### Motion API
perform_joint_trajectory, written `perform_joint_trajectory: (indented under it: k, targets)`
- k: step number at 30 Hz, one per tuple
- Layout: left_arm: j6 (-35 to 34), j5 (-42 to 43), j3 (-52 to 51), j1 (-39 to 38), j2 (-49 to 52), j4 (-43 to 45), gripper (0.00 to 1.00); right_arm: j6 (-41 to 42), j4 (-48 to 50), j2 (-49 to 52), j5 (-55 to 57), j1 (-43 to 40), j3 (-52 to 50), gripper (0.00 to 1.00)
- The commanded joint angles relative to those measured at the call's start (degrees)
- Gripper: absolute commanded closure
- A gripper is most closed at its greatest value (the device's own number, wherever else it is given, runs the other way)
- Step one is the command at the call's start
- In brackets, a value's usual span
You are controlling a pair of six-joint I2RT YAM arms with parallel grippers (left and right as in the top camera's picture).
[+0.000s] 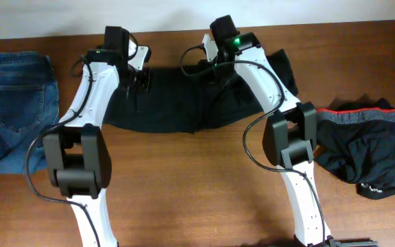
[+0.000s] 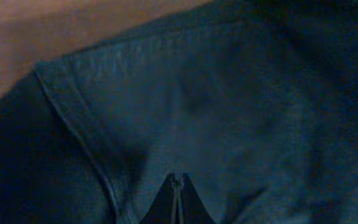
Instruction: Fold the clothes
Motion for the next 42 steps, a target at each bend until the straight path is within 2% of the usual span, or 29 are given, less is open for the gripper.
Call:
perform_joint_trajectory:
  k: [1, 5, 19, 27, 32, 35, 36, 37, 38, 39, 40, 41, 42]
  targets:
    - [-0.76, -3.65, -0.46, 0.04, 2.56, 0.17, 0.99, 0.72, 2.38, 0.44, 0.33, -0.17, -4.13, 0.96]
    - [-0.79, -5.4, -0.46, 0.87, 4.22, 0.11, 0.99, 0.7, 1.86, 0.44, 1.86, -3.3, -4.9, 0.96]
    - [-0.79, -9.44, -2.69, 8.41, 4.37, 1.68, 0.99, -1.36, -7.56, 0.44, 4.2, -22.6, -4.9, 0.96]
    - [-0.79, -9.42, -4.74, 9.07, 4.37, 4.0, 0.99, -4.44, -8.92, 0.44, 3.69, -24.87, -4.87, 0.96]
    - [-0.76, -9.2, -3.28, 9.44, 2.29, 2.51, 0.99, -9.42, -10.25, -1.86, -5.03, -24.63, -2.84, 0.96]
    - [-0.72, -9.2, -1.81, 9.42, -0.92, 0.7, 0.99, -10.6, -11.98, -3.85, -6.75, -24.06, 0.02, 0.81]
    - [-0.72, -9.18, -1.16, 9.42, -2.84, -1.29, 0.99, -11.74, -13.35, -5.05, -7.3, -23.61, 1.75, 0.63]
    - [-0.72, -9.18, -1.01, 9.44, -3.45, -1.95, 0.98, -11.89, -14.05, -5.4, -7.43, -23.28, 2.54, 0.55]
    - [-0.59, -9.18, -0.96, 9.44, -4.68, -3.06, 0.9, -11.89, -15.23, -5.73, -7.43, -22.84, 3.91, 0.44]
    - [-0.48, -9.16, -0.96, 9.44, -5.42, -3.89, 0.74, -11.91, -15.87, -5.79, -7.43, -22.58, 4.66, 0.38]
    - [-0.48, -9.16, -0.96, 9.44, -6.19, -4.96, 0.58, -11.89, -17.09, -5.81, -7.43, -22.01, 6.01, 0.27]
    - [-0.39, -8.72, -0.96, 9.51, -6.67, -6.34, 0.43, -11.87, -17.94, -5.81, -7.43, -21.35, 6.64, 0.23]
    - [-0.26, -8.28, -0.96, 9.66, -6.71, -7.19, 0.36, -11.87, -18.34, -5.81, -7.43, -20.72, 6.71, 0.22]
